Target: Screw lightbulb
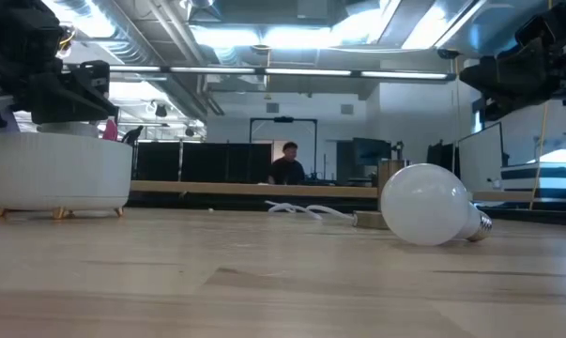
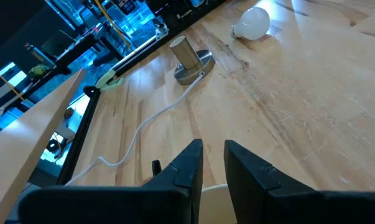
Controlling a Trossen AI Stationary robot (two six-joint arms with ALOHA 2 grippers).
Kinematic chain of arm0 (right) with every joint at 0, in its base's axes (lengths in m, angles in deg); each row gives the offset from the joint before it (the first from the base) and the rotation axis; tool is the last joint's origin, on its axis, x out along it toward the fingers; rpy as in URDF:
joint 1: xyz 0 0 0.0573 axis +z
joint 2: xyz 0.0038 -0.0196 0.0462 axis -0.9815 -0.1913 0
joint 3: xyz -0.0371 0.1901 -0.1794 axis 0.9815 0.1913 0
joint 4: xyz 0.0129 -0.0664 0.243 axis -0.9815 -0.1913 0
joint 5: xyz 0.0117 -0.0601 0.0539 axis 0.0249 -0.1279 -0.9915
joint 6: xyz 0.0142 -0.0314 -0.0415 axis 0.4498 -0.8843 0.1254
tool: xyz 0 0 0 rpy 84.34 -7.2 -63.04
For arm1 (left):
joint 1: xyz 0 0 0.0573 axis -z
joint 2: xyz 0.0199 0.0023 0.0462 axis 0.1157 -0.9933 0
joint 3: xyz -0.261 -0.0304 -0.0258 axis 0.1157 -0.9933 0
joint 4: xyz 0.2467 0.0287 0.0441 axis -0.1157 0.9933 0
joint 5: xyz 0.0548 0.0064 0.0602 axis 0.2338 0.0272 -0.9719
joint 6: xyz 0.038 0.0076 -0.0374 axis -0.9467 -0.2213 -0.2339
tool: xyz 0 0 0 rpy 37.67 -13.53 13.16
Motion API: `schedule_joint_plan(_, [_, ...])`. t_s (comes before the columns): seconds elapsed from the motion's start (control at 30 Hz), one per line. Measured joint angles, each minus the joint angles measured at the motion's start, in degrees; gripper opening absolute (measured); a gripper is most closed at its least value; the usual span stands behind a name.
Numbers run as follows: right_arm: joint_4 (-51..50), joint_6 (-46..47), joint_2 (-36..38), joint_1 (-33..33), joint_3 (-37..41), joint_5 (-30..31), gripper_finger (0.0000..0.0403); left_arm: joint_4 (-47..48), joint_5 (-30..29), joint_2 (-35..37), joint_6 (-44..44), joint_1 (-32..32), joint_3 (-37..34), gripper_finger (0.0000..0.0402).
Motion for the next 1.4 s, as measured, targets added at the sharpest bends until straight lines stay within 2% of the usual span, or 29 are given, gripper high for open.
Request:
schedule_joint_plan(0.33, [-0.01,0.0,-0.02,0.0,0.0,0.01,0.0035,-0.29,-0.46,0.0,0.01,0.02,-0.02,0.0056])
schedule_joint_plan(0.47, [0.07,0.0,0.01,0.0,0.0,0.02,0.0035,-3.24,-4.53,0.01,-0.4,-0.05,-0.12,0.0056])
schedule_joint_plan(0.57, [0.96,0.27,0.01,0.02,0.0,1.65,0.0035,-8.47,-4.64,0.03,-2.62,-0.05,-0.13,0.0056])
schedule_joint_plan(0.8, [3.75,26.28,0.01,0.0,0.01,2.06,0.0035,-17.12,-4.07,0.0,0.06,-0.01,-0.13,0.0056])
schedule_joint_plan(0.87, [3.74,28.1,-0.02,0.0,0.01,2.29,0.0035,-19.68,-3.45,0.0,5.81,0.02,-0.13,0.0056])
schedule_joint_plan(1.0, [3.82,31.95,-0.02,0.0,0.01,2.96,0.0035,-26.26,-2.03,0.0,28.1,0.02,-0.13,0.0056])
schedule_joint_plan(1.17, [4.06,36.54,-0.02,0.02,0.0,7.16,0.0035,-34.36,-2.51,0.07,49.31,0.02,-0.06,0.0056])
schedule_joint_plan(1.3, [4.65,35.65,-0.02,0.01,0.01,11.52,0.0035,-43.29,-5.46,-0.57,51.1,-0.07,-0.06,0.0056])
schedule_joint_plan(1.4, [8.58,34.27,-0.02,0.0,0.01,11.69,0.0035,-47.46,-5.73,-1.97,51.06,0.12,1.18,0.0056])
